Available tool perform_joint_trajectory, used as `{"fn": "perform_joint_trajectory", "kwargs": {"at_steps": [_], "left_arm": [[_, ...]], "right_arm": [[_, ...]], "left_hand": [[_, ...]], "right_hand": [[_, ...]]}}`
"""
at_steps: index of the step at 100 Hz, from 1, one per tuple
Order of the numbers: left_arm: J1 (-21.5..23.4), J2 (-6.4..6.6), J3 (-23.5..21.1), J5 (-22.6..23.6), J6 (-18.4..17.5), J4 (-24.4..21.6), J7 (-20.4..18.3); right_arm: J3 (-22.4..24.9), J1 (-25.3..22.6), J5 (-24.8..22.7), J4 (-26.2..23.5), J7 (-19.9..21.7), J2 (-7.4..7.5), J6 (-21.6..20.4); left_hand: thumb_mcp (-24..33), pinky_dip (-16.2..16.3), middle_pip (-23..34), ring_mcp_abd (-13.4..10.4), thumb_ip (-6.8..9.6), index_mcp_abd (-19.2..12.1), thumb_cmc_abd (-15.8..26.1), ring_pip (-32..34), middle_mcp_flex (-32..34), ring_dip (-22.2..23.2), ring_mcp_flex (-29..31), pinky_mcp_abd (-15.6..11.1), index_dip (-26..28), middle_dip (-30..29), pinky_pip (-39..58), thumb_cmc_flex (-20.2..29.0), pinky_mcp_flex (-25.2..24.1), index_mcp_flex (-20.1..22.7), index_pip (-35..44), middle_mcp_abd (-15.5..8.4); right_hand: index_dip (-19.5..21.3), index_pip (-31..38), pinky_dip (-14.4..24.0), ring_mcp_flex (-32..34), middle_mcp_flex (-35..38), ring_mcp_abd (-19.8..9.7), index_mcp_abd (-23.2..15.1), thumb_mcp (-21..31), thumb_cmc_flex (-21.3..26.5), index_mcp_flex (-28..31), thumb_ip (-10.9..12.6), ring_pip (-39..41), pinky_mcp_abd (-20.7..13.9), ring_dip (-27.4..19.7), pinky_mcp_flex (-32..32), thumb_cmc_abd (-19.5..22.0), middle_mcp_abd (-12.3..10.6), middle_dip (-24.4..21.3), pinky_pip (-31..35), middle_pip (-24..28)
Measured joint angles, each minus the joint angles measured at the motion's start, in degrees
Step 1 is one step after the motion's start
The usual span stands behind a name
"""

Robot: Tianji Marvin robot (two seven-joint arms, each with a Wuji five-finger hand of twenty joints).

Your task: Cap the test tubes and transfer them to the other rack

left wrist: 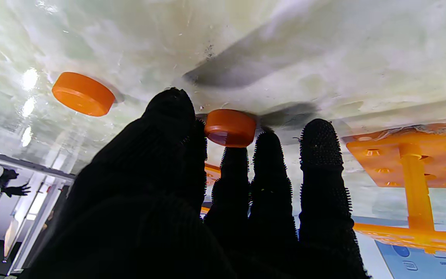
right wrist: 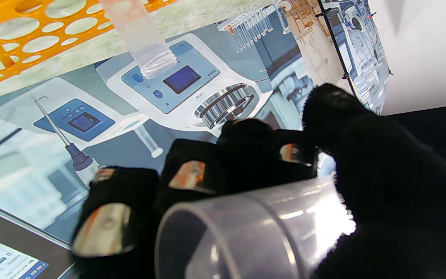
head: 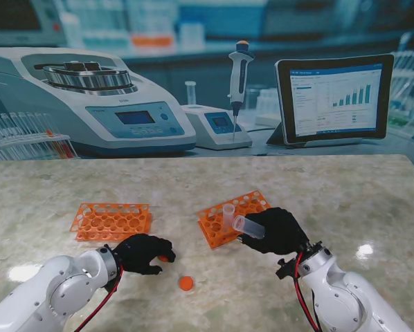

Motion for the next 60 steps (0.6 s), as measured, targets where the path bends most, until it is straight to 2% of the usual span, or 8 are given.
{"fn": "perform_joint_trajectory", "kwargs": {"at_steps": [15,31,42,50,54,60], "left_arm": [[-0.3,-0.01,0.3,0.3,-0.2,0.6,1.0],[-1.0,-0.02,1.0,0.2,-0.1,1.5,1.8],[-1.5,-0.08,1.6,0.1,-0.1,2.4,3.2],[-1.7,-0.19,1.8,-0.3,-0.1,2.9,3.7],[-1.8,-0.24,1.8,-0.4,-0.1,3.0,3.8],[-1.8,-0.29,1.9,-0.5,-0.1,3.1,3.8]], "right_arm": [[0.0,0.0,0.0,0.0,0.0,0.01,0.0],[0.0,0.0,0.0,-0.1,0.0,0.02,0.0],[0.0,-0.1,-0.1,-0.1,0.0,0.02,0.0],[0.0,-0.1,-0.1,-0.1,0.0,0.02,0.0],[0.0,-0.1,-0.1,-0.1,0.0,0.03,0.0],[0.0,-0.1,-0.1,-0.2,0.0,0.03,0.0]], "left_hand": [[0.7,0.0,1.5,-0.4,0.01,-0.2,0.0,1.9,0.3,1.3,0.0,-0.9,0.1,1.0,1.7,1.4,3.2,0.0,1.6,-0.3],[0.8,-2.0,3.4,-0.4,-0.12,-0.1,0.0,5.3,1.6,3.1,0.0,-2.7,0.7,2.4,2.6,3.0,8.2,0.7,3.7,-0.3],[0.5,-5.0,4.8,-1.3,-0.14,-0.1,-1.2,7.6,2.4,10.9,2.0,-3.8,1.2,3.8,4.2,6.2,11.9,0.8,5.4,-0.3],[-3.2,-7.5,6.1,-1.3,-0.11,-0.3,-1.3,8.7,3.3,15.6,4.6,-5.1,1.8,4.5,4.2,10.0,14.2,1.3,6.5,-0.3],[-4.4,-8.0,6.5,-1.3,0.04,-0.3,-1.4,9.1,3.6,16.8,5.9,-5.5,2.0,4.9,4.2,10.9,15.2,1.3,6.8,-0.3],[-6.8,-11.1,6.6,-1.3,-0.02,-0.4,-1.5,10.3,5.0,18.2,9.2,-5.8,2.0,5.2,4.2,13.4,16.8,1.9,7.7,-0.4]], "right_hand": [[0.3,0.0,0.0,0.0,0.0,0.0,0.0,0.0,0.0,0.0,0.0,0.0,0.0,0.0,0.0,0.0,0.0,0.0,0.0,0.0],[0.3,0.0,0.0,0.0,0.0,0.0,0.0,0.0,0.0,0.0,0.0,0.0,0.0,0.0,0.0,0.0,0.0,0.0,0.0,0.0],[0.3,0.0,0.0,0.0,0.0,0.0,0.0,-0.6,0.0,0.0,0.0,0.0,0.0,0.0,0.0,0.0,0.0,0.0,0.0,0.0],[0.3,0.0,0.0,0.0,0.0,0.0,0.0,-0.6,0.0,0.0,0.0,0.0,0.0,0.0,0.0,0.0,0.0,0.0,0.0,0.0],[0.3,0.0,0.0,0.0,0.0,0.0,0.0,-0.6,0.0,0.0,0.0,0.0,0.0,0.0,0.0,0.0,0.0,0.0,0.0,0.0],[0.3,0.0,0.0,0.0,0.0,0.0,0.0,-0.6,0.0,0.0,0.0,0.0,0.0,0.0,0.0,0.0,0.0,0.0,0.0,0.0]]}}
